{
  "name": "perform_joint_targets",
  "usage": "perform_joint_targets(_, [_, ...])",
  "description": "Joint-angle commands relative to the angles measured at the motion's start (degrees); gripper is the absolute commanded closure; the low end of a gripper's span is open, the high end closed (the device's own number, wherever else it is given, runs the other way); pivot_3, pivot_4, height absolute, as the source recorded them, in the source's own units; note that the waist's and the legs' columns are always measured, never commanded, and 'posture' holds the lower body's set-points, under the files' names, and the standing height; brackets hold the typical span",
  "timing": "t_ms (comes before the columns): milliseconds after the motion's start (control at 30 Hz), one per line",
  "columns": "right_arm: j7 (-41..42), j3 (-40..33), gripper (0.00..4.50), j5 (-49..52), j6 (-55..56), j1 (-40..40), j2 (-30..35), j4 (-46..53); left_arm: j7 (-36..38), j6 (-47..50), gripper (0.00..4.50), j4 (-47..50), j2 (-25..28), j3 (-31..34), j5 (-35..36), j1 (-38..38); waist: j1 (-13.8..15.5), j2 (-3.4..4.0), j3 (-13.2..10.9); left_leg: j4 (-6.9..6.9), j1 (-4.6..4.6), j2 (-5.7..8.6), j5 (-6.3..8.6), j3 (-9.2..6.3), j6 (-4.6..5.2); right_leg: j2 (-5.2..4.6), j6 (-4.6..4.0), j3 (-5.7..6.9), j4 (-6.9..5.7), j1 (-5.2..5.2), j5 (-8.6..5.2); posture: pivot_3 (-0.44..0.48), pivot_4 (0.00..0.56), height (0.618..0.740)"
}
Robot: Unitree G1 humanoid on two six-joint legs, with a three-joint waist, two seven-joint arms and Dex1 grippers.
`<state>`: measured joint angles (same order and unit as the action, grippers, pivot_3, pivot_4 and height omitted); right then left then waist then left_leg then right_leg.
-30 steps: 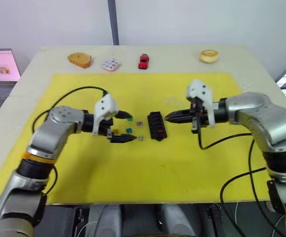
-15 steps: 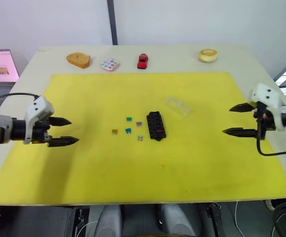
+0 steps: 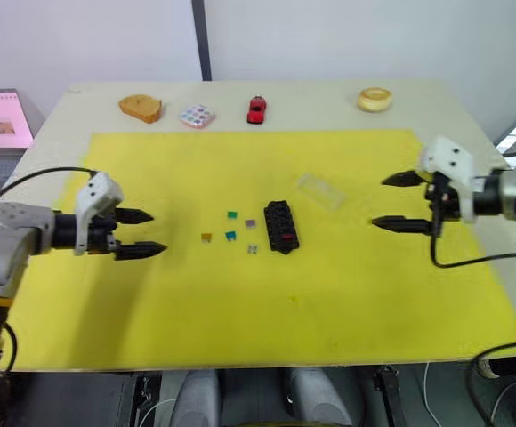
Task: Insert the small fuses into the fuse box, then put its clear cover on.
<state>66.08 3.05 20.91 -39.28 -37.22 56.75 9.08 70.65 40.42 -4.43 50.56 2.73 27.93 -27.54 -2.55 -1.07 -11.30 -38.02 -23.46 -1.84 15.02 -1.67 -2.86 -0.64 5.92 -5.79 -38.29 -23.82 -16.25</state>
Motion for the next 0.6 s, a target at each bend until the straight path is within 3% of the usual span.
perform_joint_targets(33, [-2.5,2.48,0.04,1.29,-4.61,-4.75,-3.33,5.45,-2.04,9.3,0.0,-0.85,-2.31,1.54,5.07,-2.32,-0.03,0.0,0.0,-0.01,-0.01,0.0,0.0,-0.02,0.0,0.0,0.0,0.0,-0.01,0.0,0.0,0.0,0.15,0.74])
perform_joint_targets(167, [-4.81,5.66,0.04,1.71,-8.69,-8.55,-8.07,8.05,-4.51,19.67,0.0,-3.89,-5.3,2.88,9.5,-4.38,-0.02,-0.01,0.0,-0.01,-0.01,0.01,0.0,-0.04,0.0,0.0,0.0,0.01,-0.01,-0.02,0.0,0.0,0.15,0.74])
perform_joint_targets(267, [-5.67,7.04,0.0,1.46,-9.58,-10.67,-10.49,8.51,-5.79,27.52,0.85,-5.56,-5.91,3.18,12.25,-5.23,-0.02,-0.02,0.01,-0.01,-0.02,0.01,0.0,-0.06,0.0,0.0,0.0,0.02,-0.04,-0.03,0.0,0.0,0.15,0.74])
perform_joint_targets(333, [-5.86,7.28,0.0,1.35,-9.59,-11.37,-11.18,8.4,-7.41,31.23,1.75,-6.3,-5.79,2.53,12.45,-5.47,0.05,-0.01,0.01,-0.01,-0.02,0.02,0.0,-0.07,0.0,-0.01,0.0,0.03,-0.05,-0.02,0.0,0.0,0.15,0.74])
perform_joint_targets(600, [-7.17,7.54,0.0,1.44,-10.14,-11.7,-12.85,9.08,-11.13,39.36,1.75,-11.95,-9.27,4.09,14.48,-7.7,0.02,-0.03,0.02,-0.03,-0.02,0.03,0.0,-0.1,0.0,-0.02,0.0,0.05,-0.09,-0.01,0.0,0.0,0.15,0.74])
